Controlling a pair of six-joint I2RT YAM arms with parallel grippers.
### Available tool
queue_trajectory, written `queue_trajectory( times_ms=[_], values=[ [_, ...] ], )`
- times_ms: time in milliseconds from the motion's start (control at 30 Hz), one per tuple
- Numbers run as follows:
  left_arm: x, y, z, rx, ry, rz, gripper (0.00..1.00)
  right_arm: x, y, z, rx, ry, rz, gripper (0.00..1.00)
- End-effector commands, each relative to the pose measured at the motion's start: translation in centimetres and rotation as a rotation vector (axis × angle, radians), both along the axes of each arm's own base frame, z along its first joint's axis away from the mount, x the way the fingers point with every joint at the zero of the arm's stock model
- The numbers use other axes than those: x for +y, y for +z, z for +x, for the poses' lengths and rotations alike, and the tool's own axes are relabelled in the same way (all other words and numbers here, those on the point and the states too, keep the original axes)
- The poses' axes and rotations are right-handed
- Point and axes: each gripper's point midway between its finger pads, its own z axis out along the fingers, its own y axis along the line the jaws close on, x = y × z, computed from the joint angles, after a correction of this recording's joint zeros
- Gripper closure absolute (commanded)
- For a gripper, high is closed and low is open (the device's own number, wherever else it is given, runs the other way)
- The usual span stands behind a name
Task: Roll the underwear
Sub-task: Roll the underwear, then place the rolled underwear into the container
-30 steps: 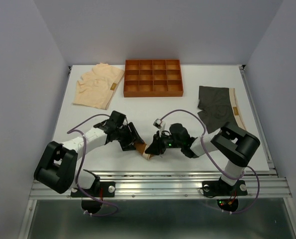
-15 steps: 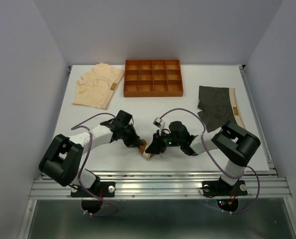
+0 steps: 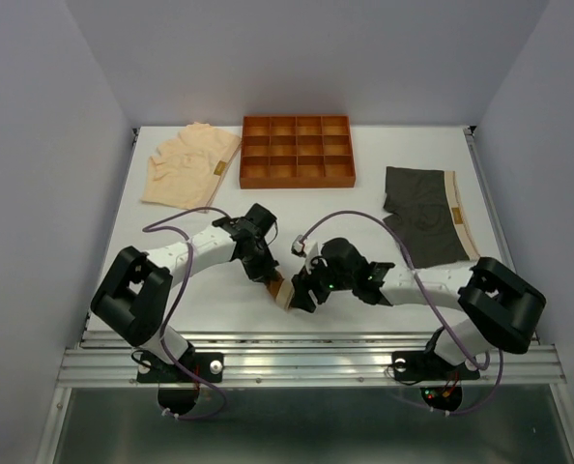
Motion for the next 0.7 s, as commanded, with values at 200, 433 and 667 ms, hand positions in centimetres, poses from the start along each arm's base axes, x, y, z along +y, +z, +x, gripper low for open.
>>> queue_trajectory(
  times_ms=[200,433,667],
  values=[
    [1.6,-0.6,-1.6,0.079,-0.007,0.098,1.00,1.7,4.5,2.4,-0.332,-0.175,-0.077,0.25],
    [1.5,-0.6,-1.9,0.093,-0.005,0.096,1.00,4.3,4.0,1.8,-0.423,-0.166,-0.141,0.24],
    [1.5,-1.0,-2.1,0.108,-0.002,0.097,1.00,4.2,1.6,2.0,-0.506,-0.184,-0.288,0.24]
  ],
)
